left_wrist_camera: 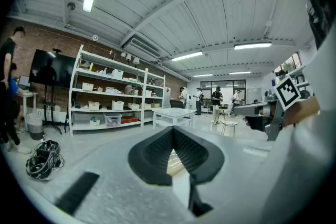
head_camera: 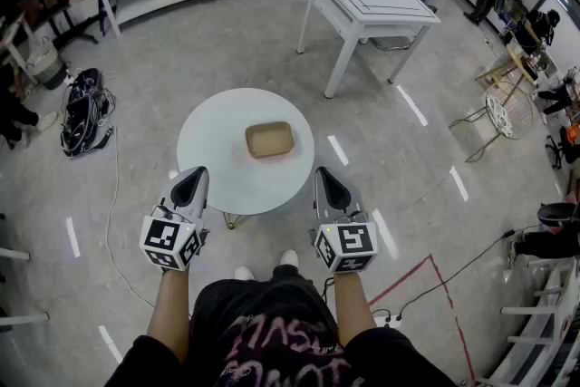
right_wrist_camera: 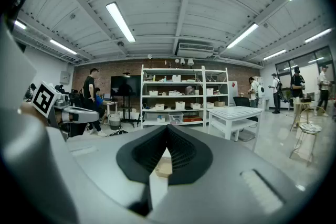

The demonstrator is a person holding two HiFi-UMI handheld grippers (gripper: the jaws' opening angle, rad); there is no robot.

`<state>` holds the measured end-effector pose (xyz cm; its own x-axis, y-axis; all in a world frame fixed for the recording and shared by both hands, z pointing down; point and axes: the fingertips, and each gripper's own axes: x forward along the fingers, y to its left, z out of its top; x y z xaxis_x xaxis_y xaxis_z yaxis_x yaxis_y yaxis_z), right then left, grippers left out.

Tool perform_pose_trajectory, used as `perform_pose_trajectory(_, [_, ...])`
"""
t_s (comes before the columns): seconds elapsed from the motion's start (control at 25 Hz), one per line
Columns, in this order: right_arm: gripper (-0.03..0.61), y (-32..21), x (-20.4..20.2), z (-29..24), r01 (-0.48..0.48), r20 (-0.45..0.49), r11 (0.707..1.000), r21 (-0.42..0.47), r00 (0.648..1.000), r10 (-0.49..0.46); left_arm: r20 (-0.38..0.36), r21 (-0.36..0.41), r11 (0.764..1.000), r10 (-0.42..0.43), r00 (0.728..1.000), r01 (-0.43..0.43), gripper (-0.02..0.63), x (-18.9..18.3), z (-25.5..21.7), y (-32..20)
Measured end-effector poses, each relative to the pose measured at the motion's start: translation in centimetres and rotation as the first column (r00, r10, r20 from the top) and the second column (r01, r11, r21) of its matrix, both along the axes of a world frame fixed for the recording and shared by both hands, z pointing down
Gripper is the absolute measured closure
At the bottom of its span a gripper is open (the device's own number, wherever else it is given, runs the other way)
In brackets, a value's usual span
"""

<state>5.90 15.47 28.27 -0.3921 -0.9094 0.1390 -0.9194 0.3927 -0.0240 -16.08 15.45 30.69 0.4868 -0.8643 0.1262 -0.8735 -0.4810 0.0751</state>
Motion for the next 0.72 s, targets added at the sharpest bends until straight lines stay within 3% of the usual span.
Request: perform_pose_trajectory(0.72, [0.569, 0.9, -0.7, 1.0, -0.017, -0.006, 1.0, -0.013, 1.0, 0.017, -0.009, -0.039, 0.999, 0.037, 0.999, -0.038, 0.615, -0.3, 0.9, 0.7])
